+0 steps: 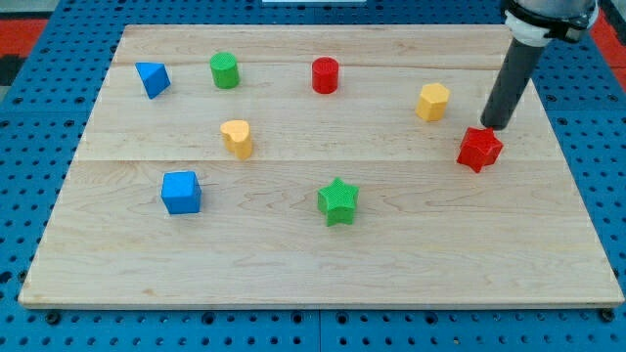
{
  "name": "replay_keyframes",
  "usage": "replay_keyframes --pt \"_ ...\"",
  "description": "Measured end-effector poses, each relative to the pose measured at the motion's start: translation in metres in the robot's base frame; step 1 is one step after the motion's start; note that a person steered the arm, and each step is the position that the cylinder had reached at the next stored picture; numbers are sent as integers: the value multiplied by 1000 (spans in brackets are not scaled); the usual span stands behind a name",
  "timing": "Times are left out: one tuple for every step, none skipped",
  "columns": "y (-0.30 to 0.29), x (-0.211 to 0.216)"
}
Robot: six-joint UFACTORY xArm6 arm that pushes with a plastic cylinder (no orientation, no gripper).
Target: Move the yellow hexagon below green circle
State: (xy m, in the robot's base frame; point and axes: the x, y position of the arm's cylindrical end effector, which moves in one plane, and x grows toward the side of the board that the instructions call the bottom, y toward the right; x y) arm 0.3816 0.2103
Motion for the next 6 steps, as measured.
replay_keyframes --pt "2 6" --pt "-21 -27" --pt "-57 -35" --pt "-116 -34" --pt "-215 -36" --pt "-297 -27"
